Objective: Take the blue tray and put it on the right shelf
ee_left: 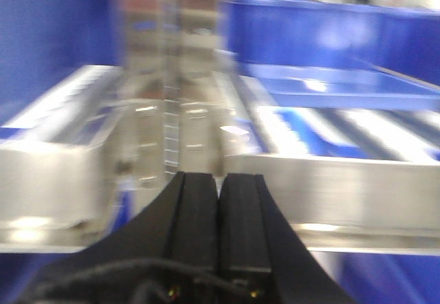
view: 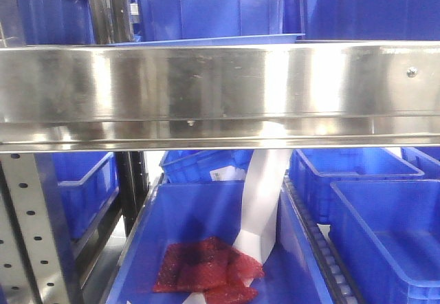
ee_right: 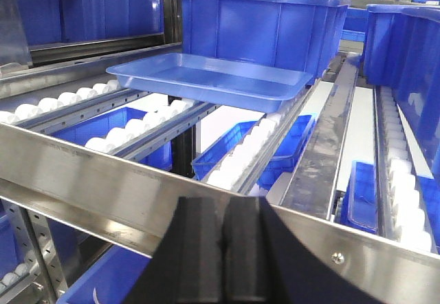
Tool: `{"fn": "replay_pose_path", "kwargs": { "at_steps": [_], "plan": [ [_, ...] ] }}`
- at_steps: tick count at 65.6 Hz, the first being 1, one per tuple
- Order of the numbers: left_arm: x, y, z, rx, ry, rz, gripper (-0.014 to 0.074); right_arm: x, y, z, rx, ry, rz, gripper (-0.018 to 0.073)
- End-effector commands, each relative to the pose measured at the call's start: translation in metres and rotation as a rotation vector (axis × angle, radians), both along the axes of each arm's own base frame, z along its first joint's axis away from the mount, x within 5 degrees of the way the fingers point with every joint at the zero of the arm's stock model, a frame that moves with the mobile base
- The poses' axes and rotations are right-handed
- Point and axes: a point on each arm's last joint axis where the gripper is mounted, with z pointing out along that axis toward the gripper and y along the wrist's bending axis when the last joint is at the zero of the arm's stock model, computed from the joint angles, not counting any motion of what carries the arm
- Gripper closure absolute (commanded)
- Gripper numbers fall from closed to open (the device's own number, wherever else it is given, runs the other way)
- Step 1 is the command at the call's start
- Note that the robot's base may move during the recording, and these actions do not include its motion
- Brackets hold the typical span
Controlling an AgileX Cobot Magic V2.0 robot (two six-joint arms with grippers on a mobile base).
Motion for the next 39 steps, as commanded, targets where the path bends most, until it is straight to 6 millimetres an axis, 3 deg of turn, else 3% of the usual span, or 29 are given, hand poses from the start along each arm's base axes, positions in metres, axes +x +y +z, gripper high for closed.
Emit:
{"fn": "replay_pose_path", "kwargs": {
  "at_steps": [1, 17, 21, 39],
  "plan": [
    [0.002, 0.002, -0.001, -0.020, -0.142, 0.063, 0.0645, -0.001, 0.002, 0.017, 0.026, -0.113, 0.024, 0.0503],
    [0.024, 0.007, -0.071, -0.023, -0.230, 0.134, 0.0645, -0.001, 0.002, 0.016, 0.024, -0.110, 0.024, 0.0503],
    [0.024, 0.006, -0.073, -0.023, -0.161, 0.126, 0.0645, -0.001, 0.002, 0.016, 0.024, -0.110, 0.024, 0.0503],
    [0.024, 0.004, -0.072, -0.029, -0.188, 0.074, 0.0645, -0.001, 0.002, 0.016, 0.024, -0.109, 0.024, 0.0503]
  ]
}}
